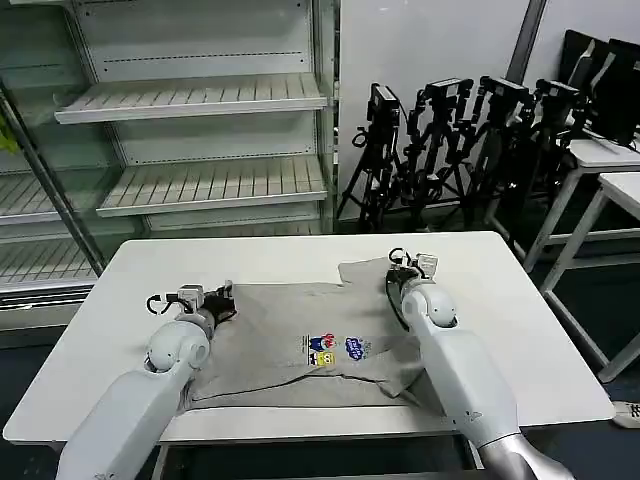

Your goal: Fold and organize the clothes.

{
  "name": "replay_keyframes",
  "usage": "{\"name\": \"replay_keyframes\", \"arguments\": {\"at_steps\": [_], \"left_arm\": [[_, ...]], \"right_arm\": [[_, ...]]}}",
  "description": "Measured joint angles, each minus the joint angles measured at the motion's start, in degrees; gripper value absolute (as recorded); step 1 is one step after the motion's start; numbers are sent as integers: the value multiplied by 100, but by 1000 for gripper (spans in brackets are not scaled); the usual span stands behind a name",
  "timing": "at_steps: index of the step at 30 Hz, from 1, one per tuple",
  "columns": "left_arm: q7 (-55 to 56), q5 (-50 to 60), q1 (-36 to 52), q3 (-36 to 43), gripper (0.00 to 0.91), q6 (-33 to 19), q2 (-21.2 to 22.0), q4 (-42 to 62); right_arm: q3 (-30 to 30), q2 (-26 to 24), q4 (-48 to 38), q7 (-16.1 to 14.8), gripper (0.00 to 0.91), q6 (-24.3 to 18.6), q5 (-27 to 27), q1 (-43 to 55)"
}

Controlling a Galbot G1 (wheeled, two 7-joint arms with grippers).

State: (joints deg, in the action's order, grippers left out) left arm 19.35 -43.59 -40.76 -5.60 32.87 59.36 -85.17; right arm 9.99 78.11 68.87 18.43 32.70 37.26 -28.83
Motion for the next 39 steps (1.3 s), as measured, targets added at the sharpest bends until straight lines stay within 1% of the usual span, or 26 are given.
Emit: {"name": "replay_keyframes", "arguments": {"at_steps": [4, 8, 10, 13, 21, 31, 39], "left_arm": [[-1, -50, -28, -42, 20, 0, -33, -33], [-15, -90, -88, -107, 20, 2, -93, -153], [-17, -118, -125, -140, 10, 10, -128, -225], [-24, -171, -186, -204, 20, 32, -182, -372], [-66, -225, -415, -455, 20, 58, -396, -910], [-180, -244, -868, -831, 20, 35, -694, -1723], [-329, -76, -1549, -1173, 20, -23, -1001, -2443]], "right_arm": [[-34, -20, 72, -93, 0, -132, -136, -44], [-42, -70, 247, -186, 0, -368, -325, -108], [-42, -113, 387, -231, 0, -506, -399, -150], [-37, -187, 614, -280, 0, -649, -475, -223], [19, -422, 1429, -363, 0, -849, -652, -582], [277, -803, 2646, -482, 0, -979, -899, -1391], [644, -974, 3594, -612, 0, -1097, -1152, -2379]]}}
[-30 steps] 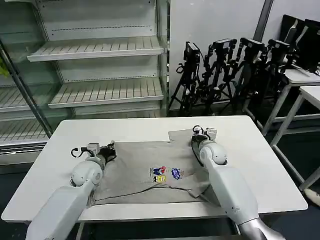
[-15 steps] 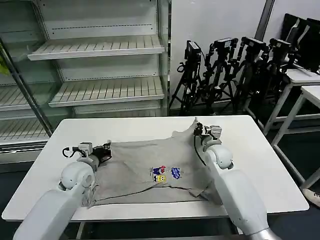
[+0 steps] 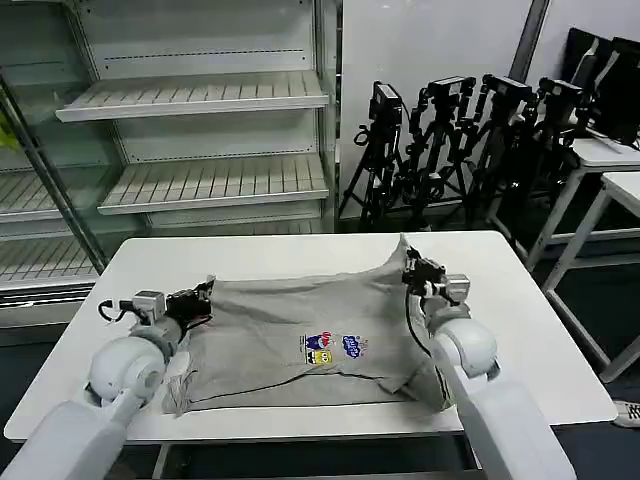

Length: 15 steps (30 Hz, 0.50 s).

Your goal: Fold and organize the clothes.

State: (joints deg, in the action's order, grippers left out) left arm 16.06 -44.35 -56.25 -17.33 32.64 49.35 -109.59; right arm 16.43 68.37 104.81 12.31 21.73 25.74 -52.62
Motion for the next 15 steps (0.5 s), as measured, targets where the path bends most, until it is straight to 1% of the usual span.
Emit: {"name": "replay_keyframes", "arguments": {"at_steps": [7, 15], "left_arm": [[-152, 455, -700, -197, 20, -66, -75, -405], [-322, 1035, -1393, -333, 20, -106, -74, -596]], "right_arm": [[264, 17, 514, -84, 0, -84, -305, -825], [379, 91, 767, -98, 0, -59, -590, -1541]]}}
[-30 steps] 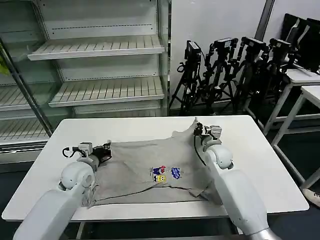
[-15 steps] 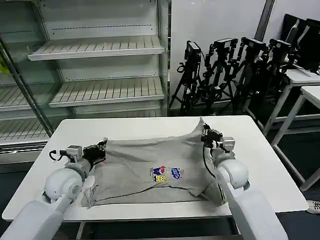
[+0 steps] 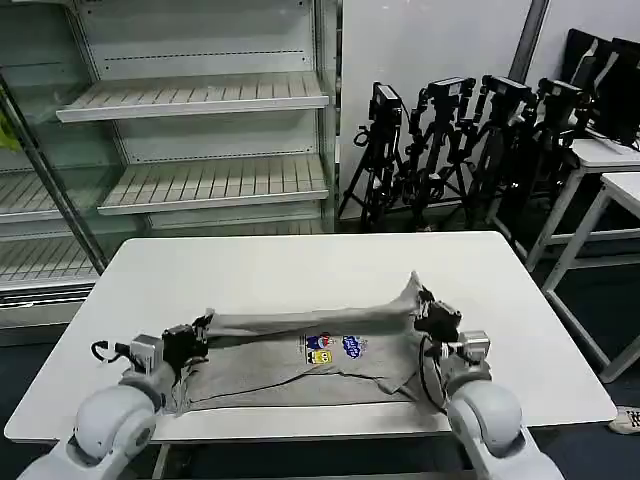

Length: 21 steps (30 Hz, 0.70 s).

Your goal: Fold and organize the clothes.

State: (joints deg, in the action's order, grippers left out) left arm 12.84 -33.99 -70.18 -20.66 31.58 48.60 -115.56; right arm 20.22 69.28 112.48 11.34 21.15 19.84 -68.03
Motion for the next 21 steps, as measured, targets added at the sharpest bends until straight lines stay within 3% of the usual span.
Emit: {"name": "replay_keyframes", "arguments": {"at_steps": [4, 6, 7, 21], "left_arm": [[-53, 244, -247, -46, 30, -13, 17, -64], [-72, 329, -344, -74, 564, -16, 22, -110], [-90, 376, -396, -87, 907, -15, 28, -140], [-26, 585, -974, -456, 907, -189, 223, -753]], "right_arm": [[1, 39, 54, 21, 0, 101, -65, -244], [-1, 60, 104, 43, 856, 183, -89, -346], [1, 70, 127, 55, 907, 226, -97, -387], [303, 92, 741, 187, 907, 255, -248, -1037]]}}
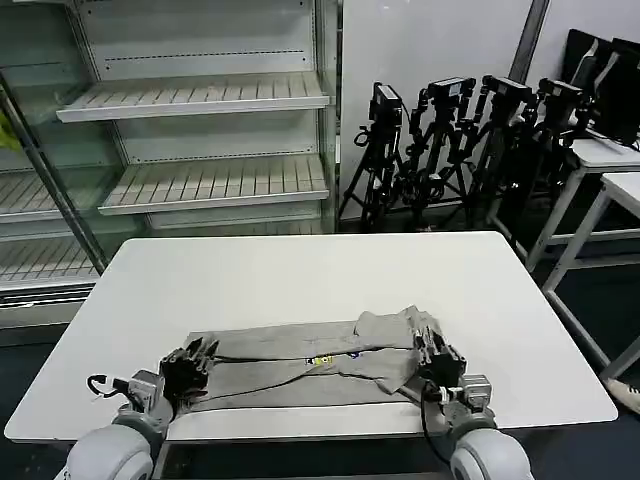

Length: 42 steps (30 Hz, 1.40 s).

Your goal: Fold and organize the clothes.

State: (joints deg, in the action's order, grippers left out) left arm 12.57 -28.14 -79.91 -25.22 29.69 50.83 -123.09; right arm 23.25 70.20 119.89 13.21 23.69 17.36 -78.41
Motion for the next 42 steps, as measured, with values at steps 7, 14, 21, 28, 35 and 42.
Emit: {"name": "replay_keyframes", "arguments": {"at_steps": [7, 14, 21, 28, 35, 42], "left_arm": [[411, -180, -272, -259, 907, -367, 324, -172], [812, -312, -351, -217, 907, -681, 878, -13], [971, -286, -317, -48, 635, -912, 1456, 292], [1061, -231, -342, 103, 30, -1113, 1856, 535], [1095, -232, -345, 117, 30, -1230, 2029, 625], [1077, -390, -393, 114, 30, -1329, 2119, 597]], "right_arm": [[184, 93, 450, 22, 907, -121, -102, -453], [222, 237, 651, 32, 907, -196, -208, -825], [225, 346, 797, 51, 907, -245, -267, -1091], [249, 444, 927, 59, 907, -273, -302, -1283], [285, 508, 1051, 80, 907, -277, -314, -1415], [294, 600, 1184, 100, 907, -303, -351, -1544]]}}
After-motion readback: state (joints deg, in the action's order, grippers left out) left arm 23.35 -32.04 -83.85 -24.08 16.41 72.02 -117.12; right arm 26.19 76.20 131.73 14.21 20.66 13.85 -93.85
